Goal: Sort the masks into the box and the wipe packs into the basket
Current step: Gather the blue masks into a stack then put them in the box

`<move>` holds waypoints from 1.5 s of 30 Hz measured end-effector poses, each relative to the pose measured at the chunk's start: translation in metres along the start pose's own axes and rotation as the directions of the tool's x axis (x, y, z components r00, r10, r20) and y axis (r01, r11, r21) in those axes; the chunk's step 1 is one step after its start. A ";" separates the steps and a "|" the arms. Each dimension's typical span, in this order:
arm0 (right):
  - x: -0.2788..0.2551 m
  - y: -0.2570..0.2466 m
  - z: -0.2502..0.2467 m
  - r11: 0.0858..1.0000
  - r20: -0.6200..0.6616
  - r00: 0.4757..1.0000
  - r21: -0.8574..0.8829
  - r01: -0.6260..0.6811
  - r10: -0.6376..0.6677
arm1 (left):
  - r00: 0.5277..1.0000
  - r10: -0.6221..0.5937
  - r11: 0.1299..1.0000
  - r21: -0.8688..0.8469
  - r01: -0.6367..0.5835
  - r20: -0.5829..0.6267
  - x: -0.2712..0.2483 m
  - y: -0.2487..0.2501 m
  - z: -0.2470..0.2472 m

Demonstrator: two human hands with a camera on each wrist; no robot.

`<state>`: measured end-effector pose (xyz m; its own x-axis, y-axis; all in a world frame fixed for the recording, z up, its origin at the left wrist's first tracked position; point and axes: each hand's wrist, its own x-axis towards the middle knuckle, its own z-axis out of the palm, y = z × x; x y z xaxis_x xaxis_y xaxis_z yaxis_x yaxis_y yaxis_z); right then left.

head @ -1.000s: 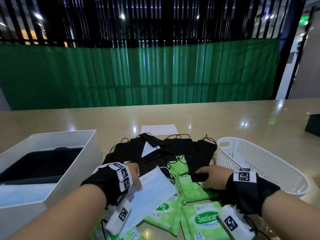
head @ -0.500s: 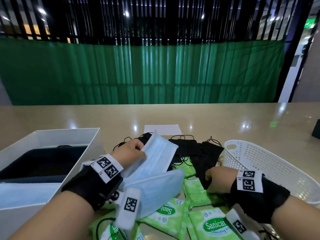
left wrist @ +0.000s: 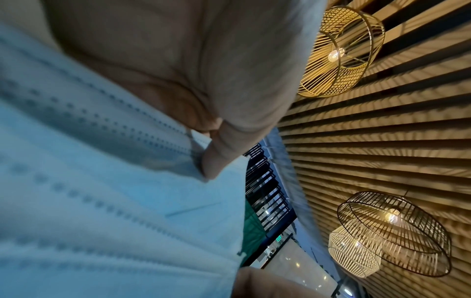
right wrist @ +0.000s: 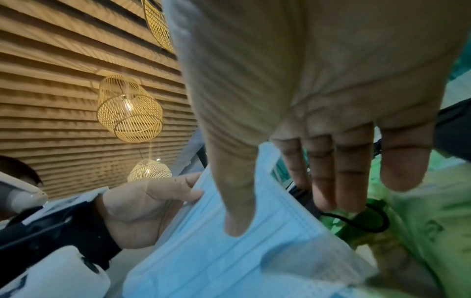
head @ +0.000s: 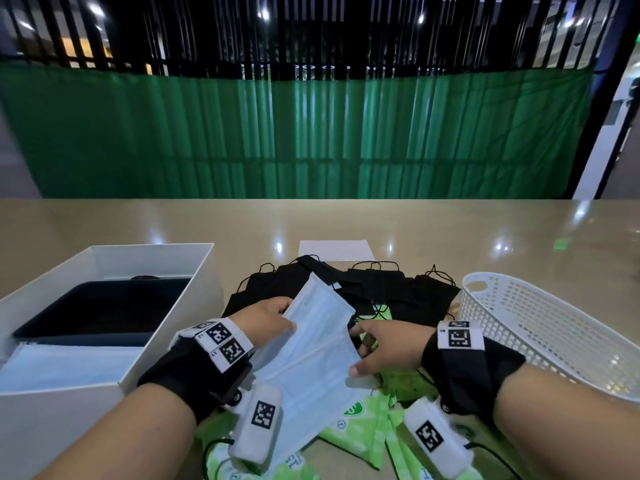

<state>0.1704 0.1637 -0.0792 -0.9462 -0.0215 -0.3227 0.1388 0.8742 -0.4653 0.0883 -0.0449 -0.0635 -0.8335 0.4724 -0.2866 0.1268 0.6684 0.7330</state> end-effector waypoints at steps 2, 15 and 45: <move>0.005 -0.002 0.002 0.998 -0.033 0.999 -0.056 -0.024 0.022 | 1.000 0.017 1.000 -0.010 -0.017 0.014 -0.002 0.002 0.001; -0.011 0.001 -0.022 0.906 -0.431 0.900 0.356 0.229 -0.058 | 0.993 0.052 0.978 -0.208 -0.028 0.110 -0.009 0.014 0.008; -0.033 -0.084 -0.062 0.366 -0.482 0.866 0.789 0.494 -0.131 | 0.931 0.178 0.984 0.044 -0.173 -0.319 -0.105 0.033 -0.132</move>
<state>0.1714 0.1214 0.0214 -0.9788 0.1008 0.1783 -0.1861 -0.0737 -0.9798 0.1091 -0.1487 0.0723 -0.9249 0.3754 0.0603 0.2924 0.6011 0.7437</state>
